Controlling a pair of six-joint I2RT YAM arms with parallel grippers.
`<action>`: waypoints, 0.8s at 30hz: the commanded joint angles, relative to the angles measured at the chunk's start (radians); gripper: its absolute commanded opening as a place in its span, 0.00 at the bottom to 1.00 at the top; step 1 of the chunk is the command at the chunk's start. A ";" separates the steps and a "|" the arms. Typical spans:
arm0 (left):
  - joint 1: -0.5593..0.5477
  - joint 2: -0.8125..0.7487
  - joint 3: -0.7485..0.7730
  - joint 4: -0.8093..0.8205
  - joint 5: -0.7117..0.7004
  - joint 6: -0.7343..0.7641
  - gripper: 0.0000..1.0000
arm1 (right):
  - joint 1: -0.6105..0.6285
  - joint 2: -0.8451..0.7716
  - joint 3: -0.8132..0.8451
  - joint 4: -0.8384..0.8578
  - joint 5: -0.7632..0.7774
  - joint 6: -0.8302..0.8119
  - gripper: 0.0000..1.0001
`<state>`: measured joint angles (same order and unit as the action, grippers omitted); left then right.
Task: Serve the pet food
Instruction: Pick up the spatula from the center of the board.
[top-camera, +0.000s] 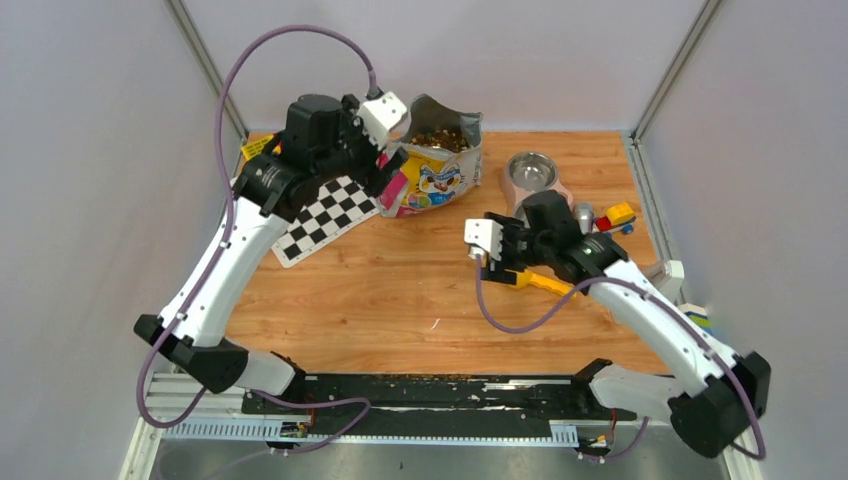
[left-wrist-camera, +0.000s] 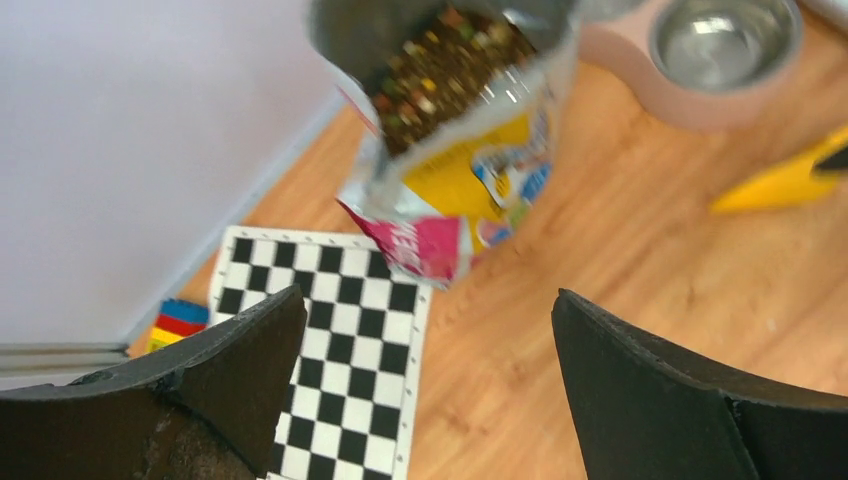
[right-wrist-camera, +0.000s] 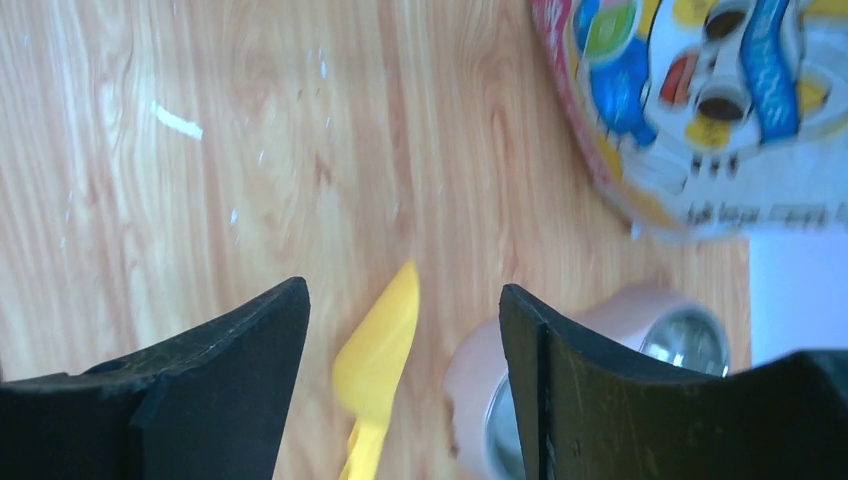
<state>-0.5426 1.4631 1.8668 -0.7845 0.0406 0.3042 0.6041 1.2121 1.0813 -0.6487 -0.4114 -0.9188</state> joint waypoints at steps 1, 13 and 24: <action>0.000 -0.121 -0.193 -0.017 0.174 0.103 1.00 | -0.103 -0.152 -0.146 -0.133 0.010 -0.021 0.71; 0.000 -0.189 -0.464 -0.052 0.268 0.188 1.00 | -0.534 -0.057 -0.261 -0.181 -0.184 -0.167 0.63; 0.000 -0.157 -0.491 -0.004 0.295 0.141 1.00 | -0.587 0.095 -0.326 -0.031 -0.128 -0.181 0.56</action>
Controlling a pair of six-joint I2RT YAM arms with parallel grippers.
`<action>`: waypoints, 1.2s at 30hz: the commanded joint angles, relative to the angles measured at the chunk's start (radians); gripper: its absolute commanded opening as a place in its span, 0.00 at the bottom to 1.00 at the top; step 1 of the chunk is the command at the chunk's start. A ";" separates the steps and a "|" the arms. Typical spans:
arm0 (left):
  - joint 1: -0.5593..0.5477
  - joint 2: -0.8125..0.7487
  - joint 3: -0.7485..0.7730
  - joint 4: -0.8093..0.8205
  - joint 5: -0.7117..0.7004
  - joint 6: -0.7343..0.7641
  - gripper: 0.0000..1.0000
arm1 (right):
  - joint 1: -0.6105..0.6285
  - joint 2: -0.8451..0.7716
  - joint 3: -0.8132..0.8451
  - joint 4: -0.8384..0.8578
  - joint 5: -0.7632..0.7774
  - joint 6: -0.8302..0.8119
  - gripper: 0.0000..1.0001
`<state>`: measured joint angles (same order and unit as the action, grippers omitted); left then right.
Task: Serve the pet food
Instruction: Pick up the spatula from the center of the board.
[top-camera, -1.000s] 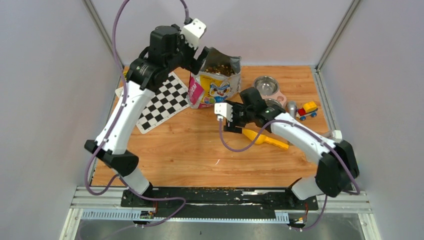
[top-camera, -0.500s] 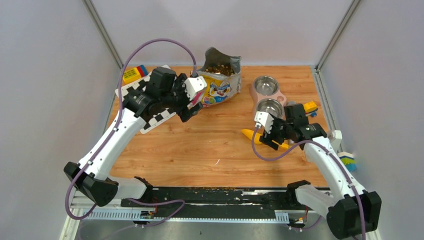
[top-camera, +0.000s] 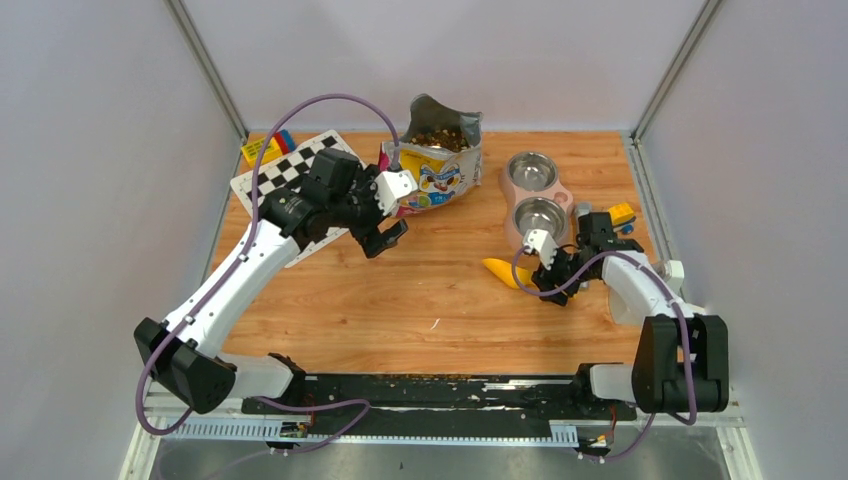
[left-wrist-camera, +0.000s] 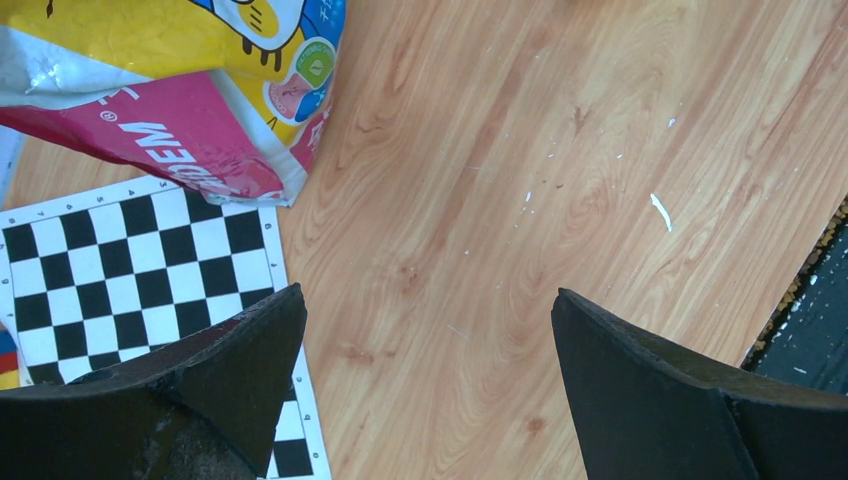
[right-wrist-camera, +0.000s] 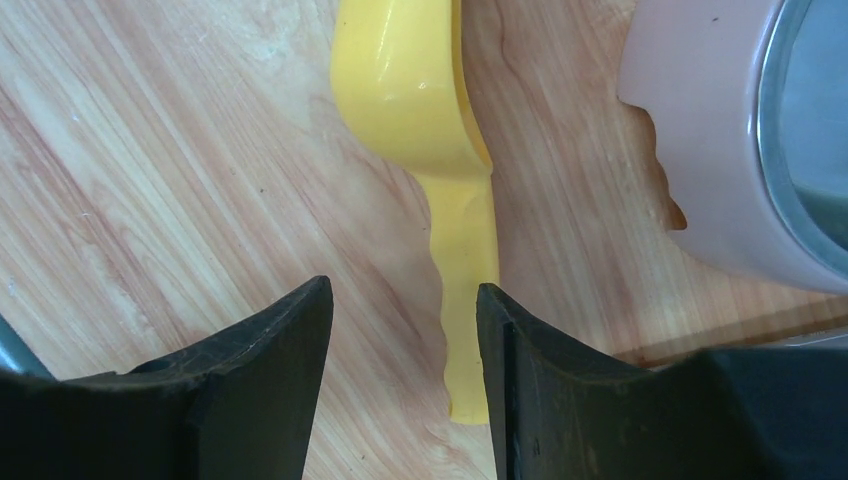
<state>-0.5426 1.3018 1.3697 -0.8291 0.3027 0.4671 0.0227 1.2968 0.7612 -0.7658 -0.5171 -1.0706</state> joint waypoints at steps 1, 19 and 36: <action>0.000 0.007 0.006 0.041 0.034 -0.025 1.00 | -0.006 0.019 -0.008 0.093 -0.023 -0.031 0.55; 0.000 0.042 0.027 0.058 0.028 -0.064 1.00 | -0.005 0.109 -0.046 0.237 -0.026 -0.002 0.21; 0.003 0.235 0.590 -0.077 0.050 -0.346 1.00 | 0.227 -0.331 0.023 0.468 0.169 0.040 0.00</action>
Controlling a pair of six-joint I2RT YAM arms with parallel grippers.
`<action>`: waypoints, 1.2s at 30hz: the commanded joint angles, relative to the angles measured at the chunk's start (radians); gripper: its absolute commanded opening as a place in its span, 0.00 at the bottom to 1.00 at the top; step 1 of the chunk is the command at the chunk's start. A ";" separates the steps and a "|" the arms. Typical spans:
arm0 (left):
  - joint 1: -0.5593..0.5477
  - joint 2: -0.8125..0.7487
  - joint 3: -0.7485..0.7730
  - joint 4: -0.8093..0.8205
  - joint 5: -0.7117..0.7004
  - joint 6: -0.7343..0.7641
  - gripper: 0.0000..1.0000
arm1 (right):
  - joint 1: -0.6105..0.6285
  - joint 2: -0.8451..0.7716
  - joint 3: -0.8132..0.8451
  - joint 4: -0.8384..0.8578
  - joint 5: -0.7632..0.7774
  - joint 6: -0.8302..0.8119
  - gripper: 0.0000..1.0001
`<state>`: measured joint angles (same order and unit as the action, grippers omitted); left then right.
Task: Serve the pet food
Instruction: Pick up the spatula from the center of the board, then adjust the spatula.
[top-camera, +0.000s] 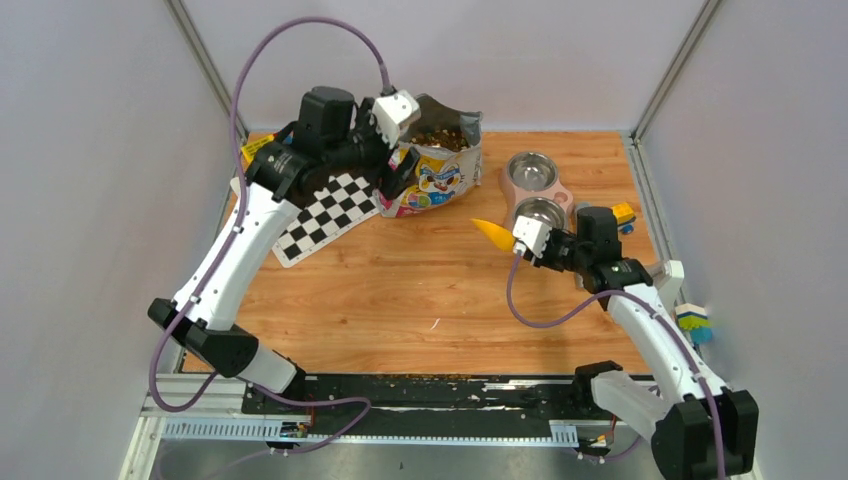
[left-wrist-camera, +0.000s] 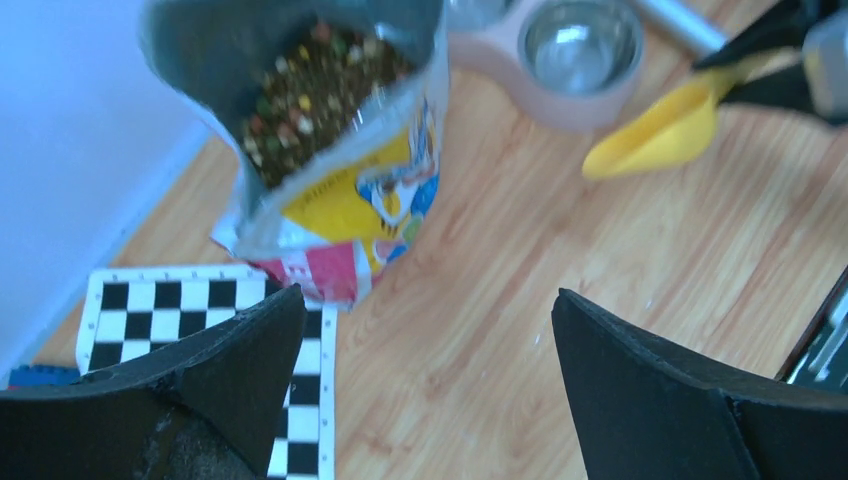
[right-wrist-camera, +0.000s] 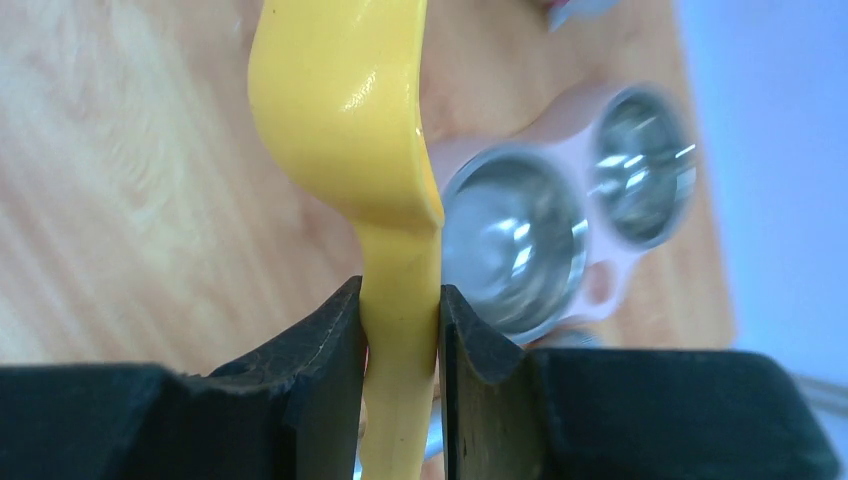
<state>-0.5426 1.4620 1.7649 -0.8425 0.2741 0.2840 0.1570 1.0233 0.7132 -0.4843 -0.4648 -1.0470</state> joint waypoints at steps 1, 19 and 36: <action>0.003 0.090 0.220 -0.085 0.120 -0.218 1.00 | 0.129 -0.062 0.083 0.222 0.167 0.013 0.00; 0.051 0.089 -0.001 0.215 0.531 -0.722 1.00 | 0.431 -0.014 -0.033 1.105 0.805 -0.375 0.00; 0.185 0.014 -0.262 0.622 0.709 -1.102 0.95 | 0.575 0.159 -0.133 1.464 0.833 -0.696 0.00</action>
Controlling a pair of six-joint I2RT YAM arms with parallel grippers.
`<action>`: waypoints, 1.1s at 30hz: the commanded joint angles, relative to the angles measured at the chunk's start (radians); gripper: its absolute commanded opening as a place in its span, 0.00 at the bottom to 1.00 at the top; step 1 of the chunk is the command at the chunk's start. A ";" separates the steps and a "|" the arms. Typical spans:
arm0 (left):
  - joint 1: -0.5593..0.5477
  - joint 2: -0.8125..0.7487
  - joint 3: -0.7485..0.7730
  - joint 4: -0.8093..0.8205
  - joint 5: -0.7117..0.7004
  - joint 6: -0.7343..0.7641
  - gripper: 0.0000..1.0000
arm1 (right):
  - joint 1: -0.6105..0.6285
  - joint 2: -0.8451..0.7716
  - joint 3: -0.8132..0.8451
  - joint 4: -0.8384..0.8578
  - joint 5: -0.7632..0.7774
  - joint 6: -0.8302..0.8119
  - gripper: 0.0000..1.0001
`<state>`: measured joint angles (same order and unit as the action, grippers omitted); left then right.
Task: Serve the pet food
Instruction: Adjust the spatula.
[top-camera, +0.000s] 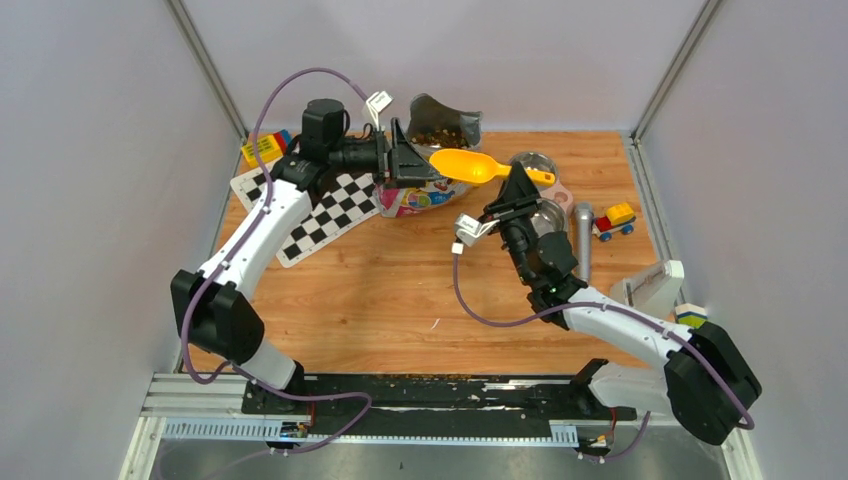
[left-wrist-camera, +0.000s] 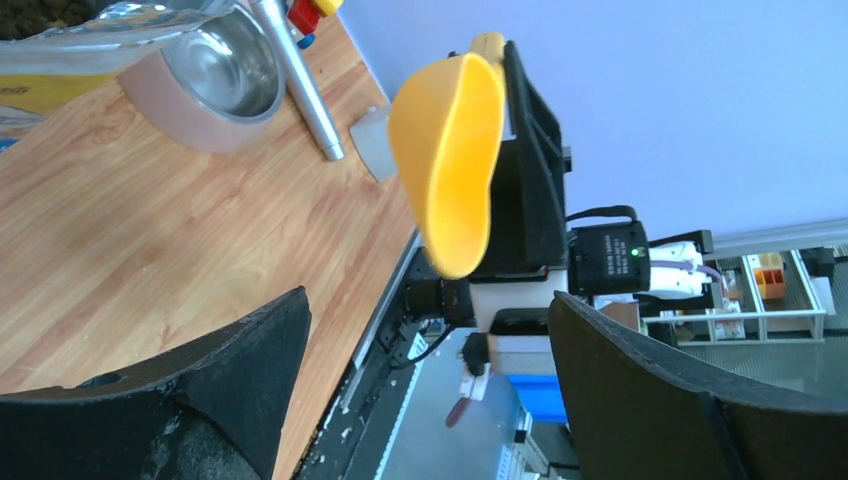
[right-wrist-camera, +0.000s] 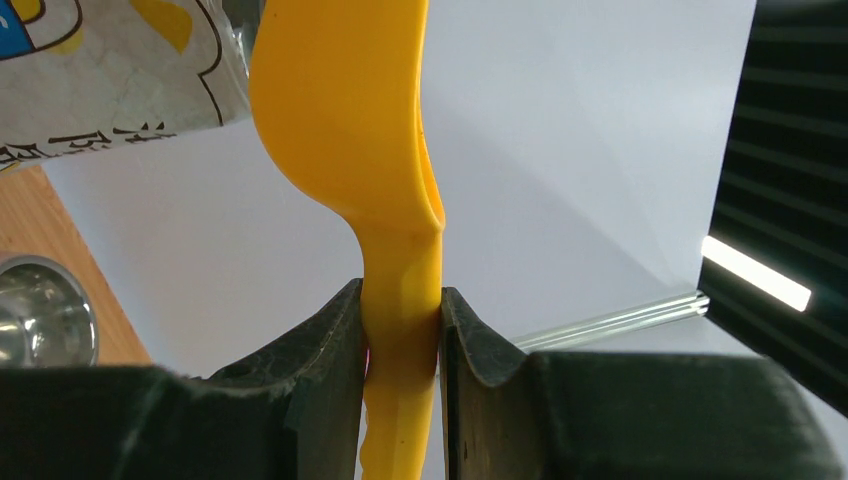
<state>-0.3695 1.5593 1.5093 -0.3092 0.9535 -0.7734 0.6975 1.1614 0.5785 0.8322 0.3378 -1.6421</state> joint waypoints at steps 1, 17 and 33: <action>0.019 -0.092 -0.015 0.092 0.023 -0.046 0.95 | 0.041 0.028 0.002 0.155 0.031 -0.107 0.00; 0.040 -0.106 -0.023 -0.029 -0.125 0.066 0.69 | 0.110 0.089 0.020 0.192 0.052 -0.152 0.00; 0.041 -0.099 0.003 -0.085 -0.190 0.116 0.40 | 0.153 0.127 0.012 0.234 0.067 -0.196 0.00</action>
<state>-0.3332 1.4776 1.4689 -0.3912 0.7773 -0.6899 0.8421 1.2823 0.5766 0.9924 0.3817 -1.8194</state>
